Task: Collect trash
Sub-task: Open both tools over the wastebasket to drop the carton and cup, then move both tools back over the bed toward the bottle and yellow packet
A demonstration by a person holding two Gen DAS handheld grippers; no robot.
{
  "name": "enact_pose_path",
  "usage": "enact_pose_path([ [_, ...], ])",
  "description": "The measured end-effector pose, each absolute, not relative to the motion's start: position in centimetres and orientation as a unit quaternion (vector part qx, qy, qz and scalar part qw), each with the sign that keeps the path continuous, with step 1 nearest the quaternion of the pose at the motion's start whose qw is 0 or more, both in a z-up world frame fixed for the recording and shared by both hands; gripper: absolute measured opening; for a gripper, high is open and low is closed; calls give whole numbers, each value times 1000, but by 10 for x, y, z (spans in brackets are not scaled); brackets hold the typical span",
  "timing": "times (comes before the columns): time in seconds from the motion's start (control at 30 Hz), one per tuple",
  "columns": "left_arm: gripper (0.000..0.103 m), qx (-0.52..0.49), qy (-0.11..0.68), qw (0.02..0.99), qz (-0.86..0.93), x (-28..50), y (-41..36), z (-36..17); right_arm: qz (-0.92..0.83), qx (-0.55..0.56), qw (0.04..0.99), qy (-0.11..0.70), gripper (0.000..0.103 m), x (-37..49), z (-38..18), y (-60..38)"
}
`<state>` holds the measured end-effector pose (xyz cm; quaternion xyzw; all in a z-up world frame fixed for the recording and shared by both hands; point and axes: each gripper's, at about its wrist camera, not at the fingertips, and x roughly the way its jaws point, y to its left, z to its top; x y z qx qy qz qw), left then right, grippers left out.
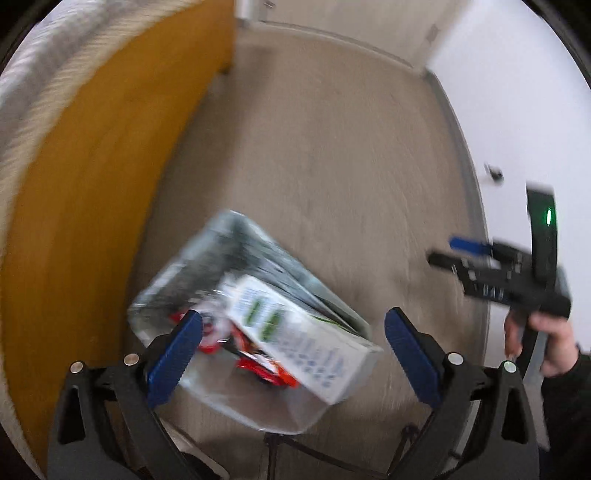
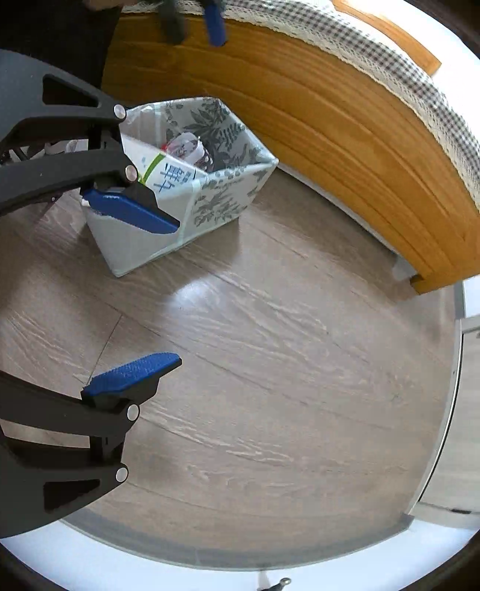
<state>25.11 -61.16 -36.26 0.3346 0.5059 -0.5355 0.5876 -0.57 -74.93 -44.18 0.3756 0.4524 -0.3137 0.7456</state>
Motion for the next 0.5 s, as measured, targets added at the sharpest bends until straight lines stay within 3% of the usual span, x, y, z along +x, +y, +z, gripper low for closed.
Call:
enact_pose_path([
  [0.5,96,249,487,674,-497,327,-496,-256,-267,260,784,497,64,77,-362,-687],
])
